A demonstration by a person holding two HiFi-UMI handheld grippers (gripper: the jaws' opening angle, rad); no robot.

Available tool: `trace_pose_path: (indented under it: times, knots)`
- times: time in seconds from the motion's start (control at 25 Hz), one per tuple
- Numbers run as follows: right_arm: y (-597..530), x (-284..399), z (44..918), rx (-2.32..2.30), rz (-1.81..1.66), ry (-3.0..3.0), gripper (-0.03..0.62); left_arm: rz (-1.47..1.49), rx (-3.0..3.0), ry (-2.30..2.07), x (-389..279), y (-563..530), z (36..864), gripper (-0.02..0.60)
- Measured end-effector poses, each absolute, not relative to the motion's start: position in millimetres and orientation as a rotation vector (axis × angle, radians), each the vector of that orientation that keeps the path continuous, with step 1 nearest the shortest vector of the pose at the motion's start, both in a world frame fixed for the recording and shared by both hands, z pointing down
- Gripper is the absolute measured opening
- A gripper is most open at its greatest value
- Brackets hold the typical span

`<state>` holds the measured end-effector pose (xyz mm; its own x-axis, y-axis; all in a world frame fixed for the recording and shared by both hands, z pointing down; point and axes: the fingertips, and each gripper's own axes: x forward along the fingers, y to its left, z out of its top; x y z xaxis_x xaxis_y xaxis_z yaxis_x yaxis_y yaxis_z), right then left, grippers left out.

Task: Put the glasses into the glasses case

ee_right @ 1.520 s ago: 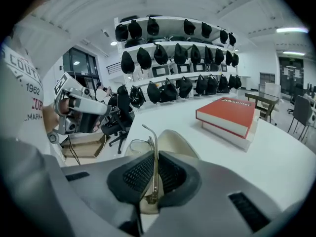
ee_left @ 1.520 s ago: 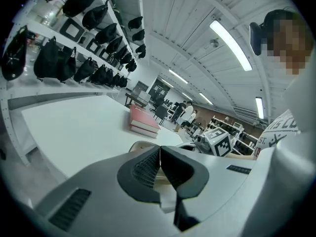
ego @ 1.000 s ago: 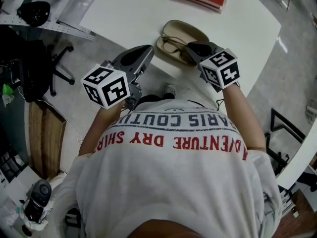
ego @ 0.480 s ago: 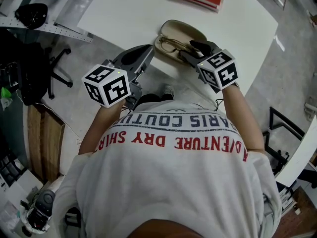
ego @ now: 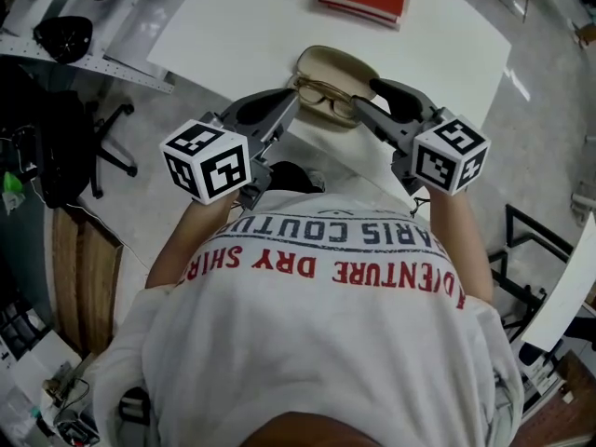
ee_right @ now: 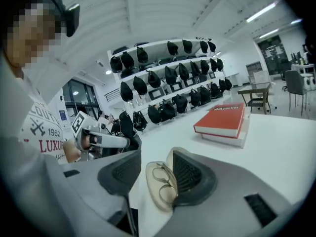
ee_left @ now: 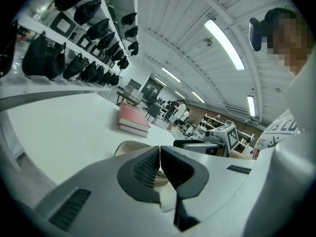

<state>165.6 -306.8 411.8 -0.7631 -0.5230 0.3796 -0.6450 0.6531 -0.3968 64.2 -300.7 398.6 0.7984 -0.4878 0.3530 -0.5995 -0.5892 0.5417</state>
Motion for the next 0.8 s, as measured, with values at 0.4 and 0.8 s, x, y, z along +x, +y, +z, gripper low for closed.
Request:
trace_pose_path:
  times: [0.4, 0.8]
  knots:
    - [-288.0, 176.3, 337.5, 1.069, 0.628, -2.812, 0.034, 0.162, 2.440, -0.739, 85.5, -293.4, 349.4, 0.029]
    - [-270.8, 169.8, 314.8, 1.061, 0.591, -2.890, 0.023, 0.141, 2.515, -0.694, 96.4, -281.2, 326.4, 0.029]
